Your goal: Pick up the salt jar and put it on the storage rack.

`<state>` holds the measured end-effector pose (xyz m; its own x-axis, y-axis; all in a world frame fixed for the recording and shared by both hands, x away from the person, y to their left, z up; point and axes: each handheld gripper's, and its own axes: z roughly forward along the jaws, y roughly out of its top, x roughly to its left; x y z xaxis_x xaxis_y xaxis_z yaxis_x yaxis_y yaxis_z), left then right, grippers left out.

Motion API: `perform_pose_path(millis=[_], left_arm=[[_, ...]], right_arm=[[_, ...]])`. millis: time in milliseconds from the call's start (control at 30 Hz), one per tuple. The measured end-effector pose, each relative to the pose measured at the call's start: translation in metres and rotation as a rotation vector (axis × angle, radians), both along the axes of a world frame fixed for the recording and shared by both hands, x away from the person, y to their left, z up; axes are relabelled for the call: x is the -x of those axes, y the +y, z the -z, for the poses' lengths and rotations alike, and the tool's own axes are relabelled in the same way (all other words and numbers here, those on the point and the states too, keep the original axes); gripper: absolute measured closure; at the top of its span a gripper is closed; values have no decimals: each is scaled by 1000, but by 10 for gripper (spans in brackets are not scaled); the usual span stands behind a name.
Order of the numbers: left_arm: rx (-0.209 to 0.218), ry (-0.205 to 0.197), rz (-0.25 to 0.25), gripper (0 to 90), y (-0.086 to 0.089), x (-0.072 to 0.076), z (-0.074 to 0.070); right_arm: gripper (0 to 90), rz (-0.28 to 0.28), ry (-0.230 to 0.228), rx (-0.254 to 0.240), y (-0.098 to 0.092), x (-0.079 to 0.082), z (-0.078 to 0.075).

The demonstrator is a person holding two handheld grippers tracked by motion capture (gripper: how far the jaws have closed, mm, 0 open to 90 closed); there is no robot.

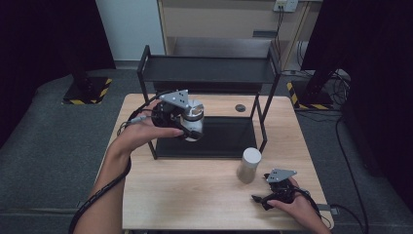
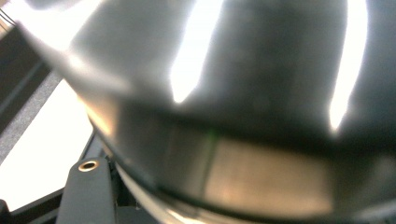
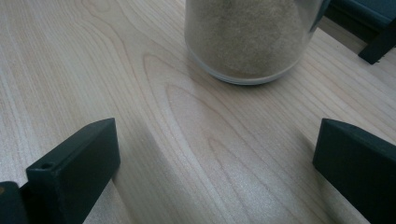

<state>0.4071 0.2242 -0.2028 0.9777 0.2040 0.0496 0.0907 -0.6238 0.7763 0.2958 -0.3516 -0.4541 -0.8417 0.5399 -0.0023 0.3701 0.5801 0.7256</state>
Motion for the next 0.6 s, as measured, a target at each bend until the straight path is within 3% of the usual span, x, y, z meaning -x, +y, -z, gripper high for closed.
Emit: perform_pose_path(millis=[367, 600], left_arm=[[-7, -23, -10, 302, -3, -21, -43], [-2, -30, -29, 302, 1, -33, -62]], right_arm=[[15, 6, 2, -1, 1, 1, 0], [15, 8, 1, 0, 1, 1, 0]])
